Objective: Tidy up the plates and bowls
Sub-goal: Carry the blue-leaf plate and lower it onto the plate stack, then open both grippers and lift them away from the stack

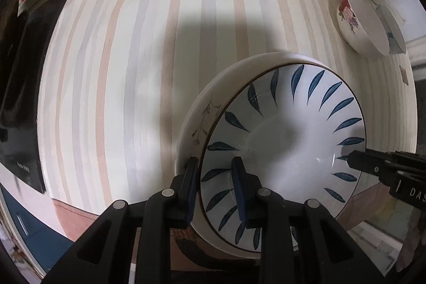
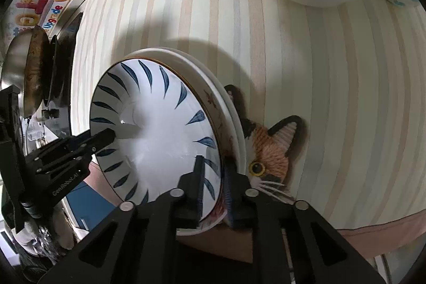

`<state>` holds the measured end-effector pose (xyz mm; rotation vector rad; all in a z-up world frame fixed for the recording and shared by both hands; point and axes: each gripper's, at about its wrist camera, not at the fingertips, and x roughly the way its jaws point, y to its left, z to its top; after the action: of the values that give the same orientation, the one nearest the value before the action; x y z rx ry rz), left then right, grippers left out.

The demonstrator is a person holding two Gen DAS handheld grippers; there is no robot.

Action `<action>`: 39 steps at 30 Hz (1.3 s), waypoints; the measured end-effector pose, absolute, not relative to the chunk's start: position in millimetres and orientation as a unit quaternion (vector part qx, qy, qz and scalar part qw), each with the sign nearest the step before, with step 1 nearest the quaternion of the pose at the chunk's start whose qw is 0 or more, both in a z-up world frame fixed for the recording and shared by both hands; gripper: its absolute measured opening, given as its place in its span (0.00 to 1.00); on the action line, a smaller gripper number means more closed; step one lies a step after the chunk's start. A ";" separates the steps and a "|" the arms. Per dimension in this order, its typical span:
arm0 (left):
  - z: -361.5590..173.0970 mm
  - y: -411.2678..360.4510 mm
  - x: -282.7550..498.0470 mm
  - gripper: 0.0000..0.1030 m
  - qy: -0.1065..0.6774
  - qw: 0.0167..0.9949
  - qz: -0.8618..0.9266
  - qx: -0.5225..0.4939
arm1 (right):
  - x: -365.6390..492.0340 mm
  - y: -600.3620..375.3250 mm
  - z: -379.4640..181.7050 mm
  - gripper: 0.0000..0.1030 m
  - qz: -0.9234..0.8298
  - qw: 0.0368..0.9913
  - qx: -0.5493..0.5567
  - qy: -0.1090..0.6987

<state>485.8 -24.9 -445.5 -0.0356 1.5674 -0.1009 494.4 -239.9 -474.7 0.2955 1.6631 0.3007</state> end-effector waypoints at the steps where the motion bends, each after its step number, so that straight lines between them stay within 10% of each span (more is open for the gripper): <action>1: -447.5 -24.1 485.0 0.22 0.706 0.706 -0.045 -0.019 | 494.3 -239.5 -473.2 0.22 0.132 0.654 0.128 0.733; 24: -354.0 -8.0 425.8 0.22 0.631 0.775 -0.032 -0.014 | 448.7 -215.8 -385.7 0.23 0.119 0.734 0.076 0.664; 31: -296.8 -1.2 379.6 0.29 0.584 0.811 -0.044 -0.002 | 389.3 -198.1 -324.5 0.56 0.113 0.772 0.082 0.620; 36: -272.7 2.6 350.9 0.71 0.564 0.824 -0.056 0.000 | 350.8 -190.6 -292.0 0.79 0.107 0.796 0.078 0.591; 39: -261.5 3.9 336.8 0.80 0.549 0.834 -0.059 0.002 | 330.3 -188.5 -276.5 0.84 0.089 0.809 0.072 0.576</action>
<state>336.8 3.9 -261.5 0.0039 1.1630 -0.1256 330.3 -188.5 -276.5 0.1530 1.2314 0.1908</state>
